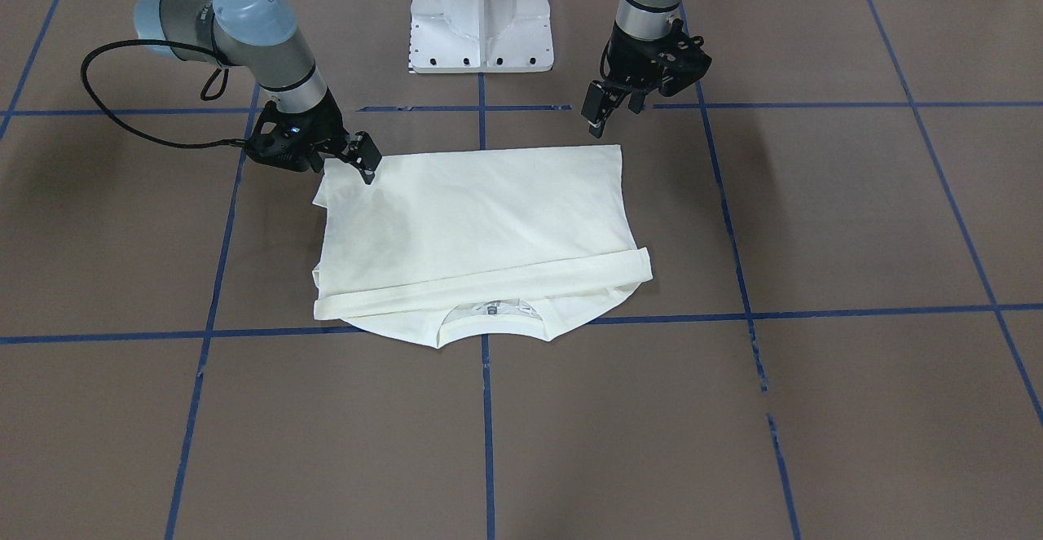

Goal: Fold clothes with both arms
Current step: 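Move the right gripper to the shirt's near corner and grasp both corners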

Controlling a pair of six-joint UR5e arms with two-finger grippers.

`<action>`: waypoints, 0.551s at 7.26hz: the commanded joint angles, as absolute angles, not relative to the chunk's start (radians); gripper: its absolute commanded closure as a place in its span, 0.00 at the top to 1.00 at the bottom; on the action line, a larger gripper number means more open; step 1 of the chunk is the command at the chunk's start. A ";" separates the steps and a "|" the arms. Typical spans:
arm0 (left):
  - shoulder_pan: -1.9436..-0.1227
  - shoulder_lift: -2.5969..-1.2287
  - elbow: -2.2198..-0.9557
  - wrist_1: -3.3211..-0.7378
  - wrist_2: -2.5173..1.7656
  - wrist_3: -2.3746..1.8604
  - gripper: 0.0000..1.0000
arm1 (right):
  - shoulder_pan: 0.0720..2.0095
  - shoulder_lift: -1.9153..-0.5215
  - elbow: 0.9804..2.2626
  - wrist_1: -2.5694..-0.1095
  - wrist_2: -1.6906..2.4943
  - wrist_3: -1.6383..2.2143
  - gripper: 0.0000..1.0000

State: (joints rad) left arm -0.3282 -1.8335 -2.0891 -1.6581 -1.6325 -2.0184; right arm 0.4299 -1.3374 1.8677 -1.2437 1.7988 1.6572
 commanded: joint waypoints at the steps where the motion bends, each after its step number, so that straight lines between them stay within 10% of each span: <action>1: -0.328 -1.839 -2.091 -1.655 -1.632 -2.017 1.00 | 0.423 -1.356 1.865 -1.246 1.792 1.660 1.00; 2: -0.328 -1.839 -2.091 -1.655 -1.634 -2.017 1.00 | 0.420 -1.367 1.867 -1.246 1.792 1.661 0.94; 3: -0.330 -1.839 -2.091 -1.655 -1.632 -2.017 1.00 | 0.422 -1.367 1.870 -1.246 1.795 1.664 0.18; 4: -0.330 -1.839 -2.091 -1.657 -1.632 -2.017 1.00 | 0.419 -1.365 1.870 -1.246 1.796 1.664 0.00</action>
